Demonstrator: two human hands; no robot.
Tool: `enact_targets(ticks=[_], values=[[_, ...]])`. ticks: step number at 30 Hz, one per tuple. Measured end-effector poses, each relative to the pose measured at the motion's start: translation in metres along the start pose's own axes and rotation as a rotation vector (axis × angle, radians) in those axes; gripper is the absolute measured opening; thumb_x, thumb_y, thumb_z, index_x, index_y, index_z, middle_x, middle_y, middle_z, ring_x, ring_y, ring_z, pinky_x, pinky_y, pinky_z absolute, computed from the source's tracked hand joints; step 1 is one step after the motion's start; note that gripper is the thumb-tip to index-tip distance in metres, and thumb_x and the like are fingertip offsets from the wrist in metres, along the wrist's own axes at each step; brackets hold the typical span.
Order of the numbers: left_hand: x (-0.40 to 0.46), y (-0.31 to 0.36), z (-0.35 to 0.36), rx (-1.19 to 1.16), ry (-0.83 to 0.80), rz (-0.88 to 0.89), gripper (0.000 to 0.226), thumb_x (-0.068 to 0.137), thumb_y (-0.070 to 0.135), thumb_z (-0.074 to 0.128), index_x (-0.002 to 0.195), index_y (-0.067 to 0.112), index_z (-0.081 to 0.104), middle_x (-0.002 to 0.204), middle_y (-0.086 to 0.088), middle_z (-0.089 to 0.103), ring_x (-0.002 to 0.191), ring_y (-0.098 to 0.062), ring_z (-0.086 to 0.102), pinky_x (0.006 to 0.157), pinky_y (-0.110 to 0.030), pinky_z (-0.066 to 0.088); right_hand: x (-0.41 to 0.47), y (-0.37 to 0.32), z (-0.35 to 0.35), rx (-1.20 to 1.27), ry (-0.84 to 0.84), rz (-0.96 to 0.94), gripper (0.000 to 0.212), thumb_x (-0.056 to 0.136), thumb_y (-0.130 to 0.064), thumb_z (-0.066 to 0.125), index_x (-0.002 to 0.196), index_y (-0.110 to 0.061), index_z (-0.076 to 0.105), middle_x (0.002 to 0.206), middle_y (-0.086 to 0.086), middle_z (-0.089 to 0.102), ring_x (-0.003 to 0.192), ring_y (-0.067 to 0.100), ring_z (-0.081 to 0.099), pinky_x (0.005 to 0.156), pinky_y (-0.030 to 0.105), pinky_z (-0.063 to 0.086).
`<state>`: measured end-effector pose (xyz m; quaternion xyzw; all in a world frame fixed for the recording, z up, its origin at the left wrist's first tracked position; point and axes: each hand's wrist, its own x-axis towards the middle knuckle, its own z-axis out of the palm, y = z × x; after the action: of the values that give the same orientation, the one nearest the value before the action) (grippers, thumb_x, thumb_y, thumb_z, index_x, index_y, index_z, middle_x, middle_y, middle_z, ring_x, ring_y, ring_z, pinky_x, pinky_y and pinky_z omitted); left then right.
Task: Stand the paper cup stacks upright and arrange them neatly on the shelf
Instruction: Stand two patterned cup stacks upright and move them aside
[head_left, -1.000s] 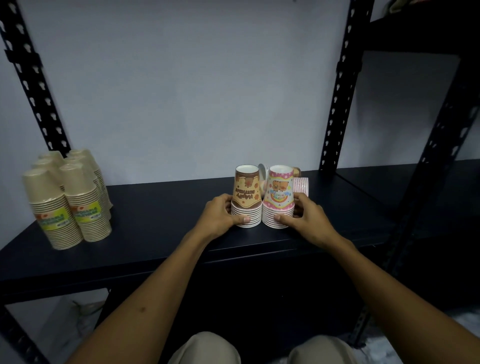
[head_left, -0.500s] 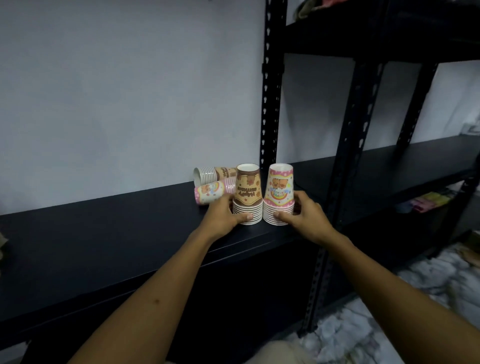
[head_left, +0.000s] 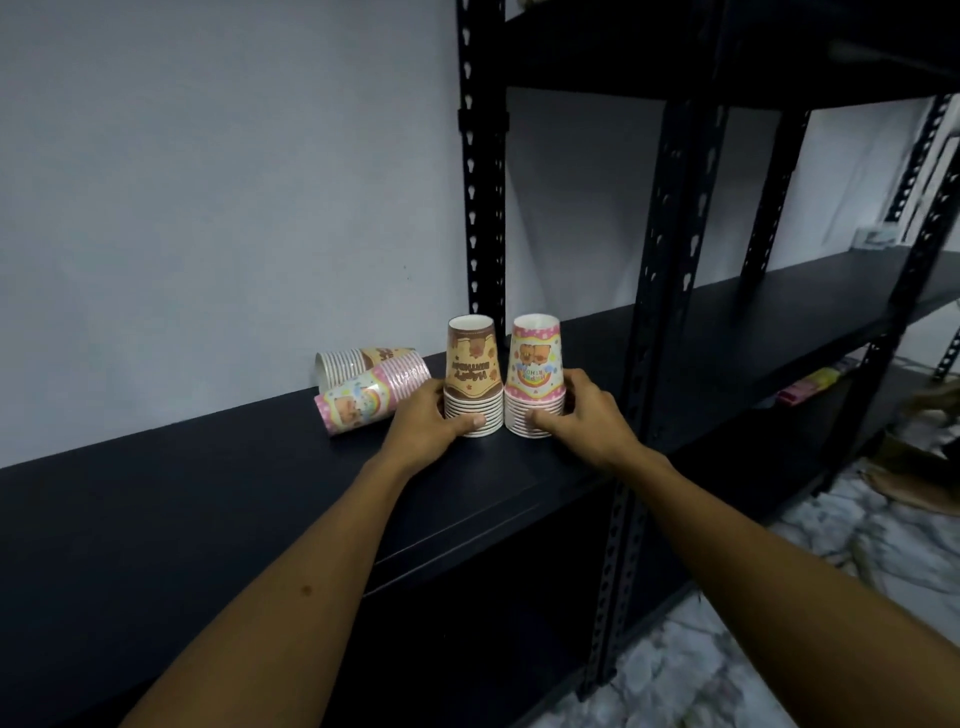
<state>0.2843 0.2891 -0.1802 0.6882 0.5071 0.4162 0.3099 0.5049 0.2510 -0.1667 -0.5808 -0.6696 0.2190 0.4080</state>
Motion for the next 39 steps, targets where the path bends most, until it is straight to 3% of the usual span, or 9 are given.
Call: enact_targets(ticks=[9, 16, 22, 39], values=[[0.027, -0.011, 0.0, 0.032, -0.001, 0.039, 0.062, 0.077, 0.026, 0.078, 0.124, 0.017, 0.039, 0.135, -0.002, 0.055, 0.119, -0.015, 0.054, 0.103, -0.038, 0.045, 0.026, 0.004, 0.014, 0.006, 0.076, 0.027, 0.066, 0.075, -0.032, 0.075, 0.13, -0.011, 0.044, 0.121, 0.004, 0.063, 0.1, 0.015, 0.062, 0.082, 0.027, 0.051], [0.026, -0.016, 0.004, 0.022, 0.035, 0.091, 0.063, 0.078, 0.031, 0.077, 0.13, 0.017, 0.044, 0.133, 0.0, 0.057, 0.12, -0.013, 0.055, 0.104, -0.04, 0.045, 0.025, 0.008, 0.022, -0.055, 0.142, -0.061, 0.062, 0.074, -0.041, 0.072, 0.128, -0.02, 0.048, 0.121, -0.001, 0.062, 0.103, 0.015, 0.062, 0.085, 0.031, 0.053], [0.024, -0.016, 0.006, 0.071, 0.062, 0.134, 0.059, 0.079, 0.033, 0.074, 0.131, 0.019, 0.047, 0.13, 0.001, 0.059, 0.117, -0.013, 0.057, 0.101, -0.039, 0.047, 0.027, 0.011, 0.023, -0.057, 0.16, -0.06, 0.063, 0.075, -0.037, 0.074, 0.129, -0.016, 0.049, 0.121, 0.002, 0.065, 0.1, 0.014, 0.063, 0.08, 0.024, 0.048], [0.022, -0.015, 0.006, 0.087, 0.058, 0.118, 0.061, 0.079, 0.038, 0.072, 0.132, 0.022, 0.045, 0.132, 0.002, 0.058, 0.119, -0.013, 0.057, 0.102, -0.041, 0.047, 0.029, 0.015, 0.024, -0.072, 0.168, -0.067, 0.065, 0.077, -0.035, 0.075, 0.132, -0.013, 0.049, 0.124, 0.005, 0.064, 0.107, 0.019, 0.062, 0.082, 0.023, 0.047]])
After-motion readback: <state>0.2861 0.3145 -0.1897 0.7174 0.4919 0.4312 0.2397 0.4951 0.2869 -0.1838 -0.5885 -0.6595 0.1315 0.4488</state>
